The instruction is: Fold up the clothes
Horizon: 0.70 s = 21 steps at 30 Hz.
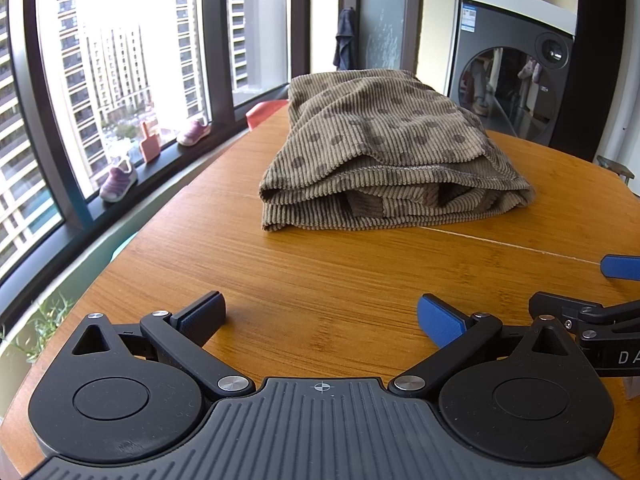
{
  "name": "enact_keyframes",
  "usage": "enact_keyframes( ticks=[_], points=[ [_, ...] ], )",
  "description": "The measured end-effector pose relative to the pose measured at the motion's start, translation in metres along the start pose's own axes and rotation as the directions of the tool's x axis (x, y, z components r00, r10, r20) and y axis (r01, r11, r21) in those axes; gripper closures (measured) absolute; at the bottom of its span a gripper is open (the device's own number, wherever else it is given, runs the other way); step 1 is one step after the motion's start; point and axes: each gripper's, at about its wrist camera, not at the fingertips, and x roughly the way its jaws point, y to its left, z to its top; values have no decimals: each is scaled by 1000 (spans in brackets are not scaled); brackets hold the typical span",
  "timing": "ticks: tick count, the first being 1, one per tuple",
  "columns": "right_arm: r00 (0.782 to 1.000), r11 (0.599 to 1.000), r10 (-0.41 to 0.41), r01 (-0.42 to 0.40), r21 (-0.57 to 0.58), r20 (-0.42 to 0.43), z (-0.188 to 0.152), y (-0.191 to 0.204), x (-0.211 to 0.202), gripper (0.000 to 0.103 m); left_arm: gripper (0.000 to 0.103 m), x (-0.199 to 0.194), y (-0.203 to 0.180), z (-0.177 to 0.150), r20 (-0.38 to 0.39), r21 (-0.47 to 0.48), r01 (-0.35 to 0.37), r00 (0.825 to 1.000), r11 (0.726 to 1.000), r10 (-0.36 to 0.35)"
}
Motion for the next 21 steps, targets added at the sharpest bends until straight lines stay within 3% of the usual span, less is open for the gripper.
enact_keyframes(
  ticks=[21],
  points=[
    [1000,1000,0,0,0,1,0,0,-1,0,0,1,1,2,-2,3,-6,1000,1000,6]
  ],
)
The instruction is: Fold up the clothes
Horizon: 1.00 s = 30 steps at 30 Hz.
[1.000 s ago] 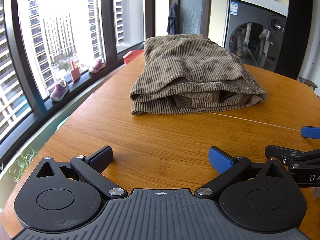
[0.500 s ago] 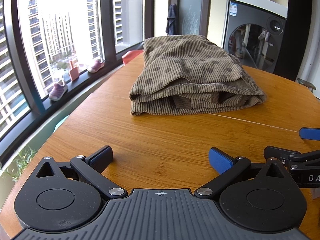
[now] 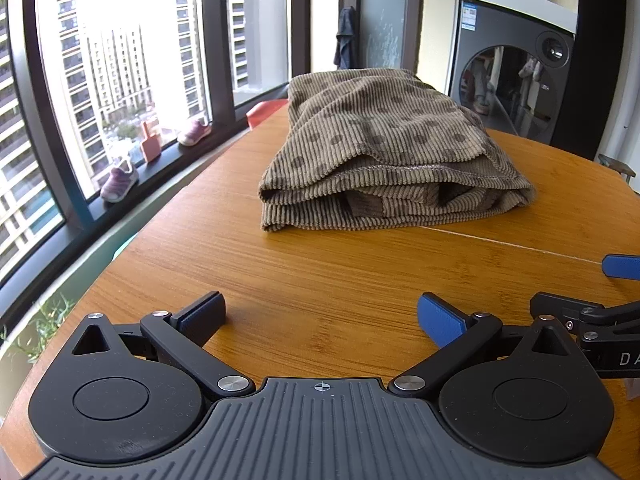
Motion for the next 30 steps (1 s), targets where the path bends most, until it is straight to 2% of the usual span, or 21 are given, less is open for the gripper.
enact_keyframes(
  ticks=[30],
  points=[
    [1000,1000,-2,2,-1,0,0,-2,-1,0,0,-3,-3,-1,-8,-7,-12,1000,1000,12]
  ],
)
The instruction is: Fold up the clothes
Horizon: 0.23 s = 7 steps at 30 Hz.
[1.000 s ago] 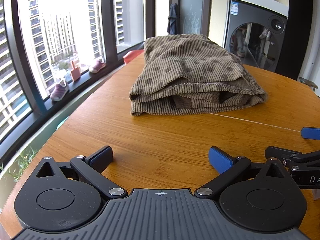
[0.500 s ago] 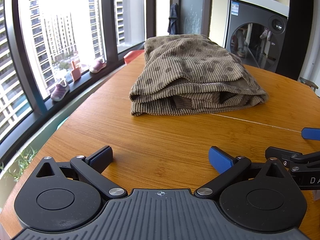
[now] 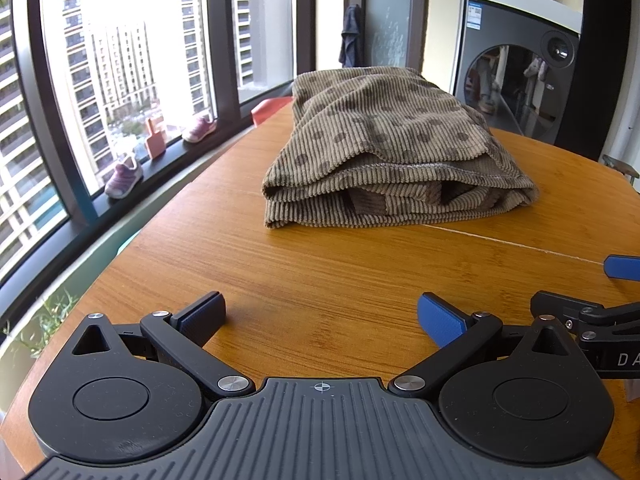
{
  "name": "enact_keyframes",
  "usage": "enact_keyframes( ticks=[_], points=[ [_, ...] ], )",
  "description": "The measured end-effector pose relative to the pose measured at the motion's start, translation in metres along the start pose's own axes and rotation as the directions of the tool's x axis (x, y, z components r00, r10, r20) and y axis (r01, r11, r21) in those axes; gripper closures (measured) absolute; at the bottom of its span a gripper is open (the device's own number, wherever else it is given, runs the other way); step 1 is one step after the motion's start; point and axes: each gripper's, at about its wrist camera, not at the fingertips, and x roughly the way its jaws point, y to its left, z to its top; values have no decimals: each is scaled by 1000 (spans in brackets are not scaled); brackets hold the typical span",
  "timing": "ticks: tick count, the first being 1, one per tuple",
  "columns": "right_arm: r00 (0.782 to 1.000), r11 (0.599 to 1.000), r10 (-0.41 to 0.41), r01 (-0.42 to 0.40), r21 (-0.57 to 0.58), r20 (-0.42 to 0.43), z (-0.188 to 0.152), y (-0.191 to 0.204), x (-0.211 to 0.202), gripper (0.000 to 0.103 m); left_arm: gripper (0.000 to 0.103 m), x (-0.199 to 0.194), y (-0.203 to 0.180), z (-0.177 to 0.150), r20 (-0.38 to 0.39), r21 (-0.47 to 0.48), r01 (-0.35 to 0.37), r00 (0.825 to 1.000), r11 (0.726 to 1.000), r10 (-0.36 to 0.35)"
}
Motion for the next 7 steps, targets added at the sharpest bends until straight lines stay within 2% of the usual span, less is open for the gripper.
enact_keyframes(
  ticks=[7],
  points=[
    [1000,1000,-5,5,2,0,0,0,1,0,0,0,0,0,-2,7,6,1000,1000,-6]
  ],
)
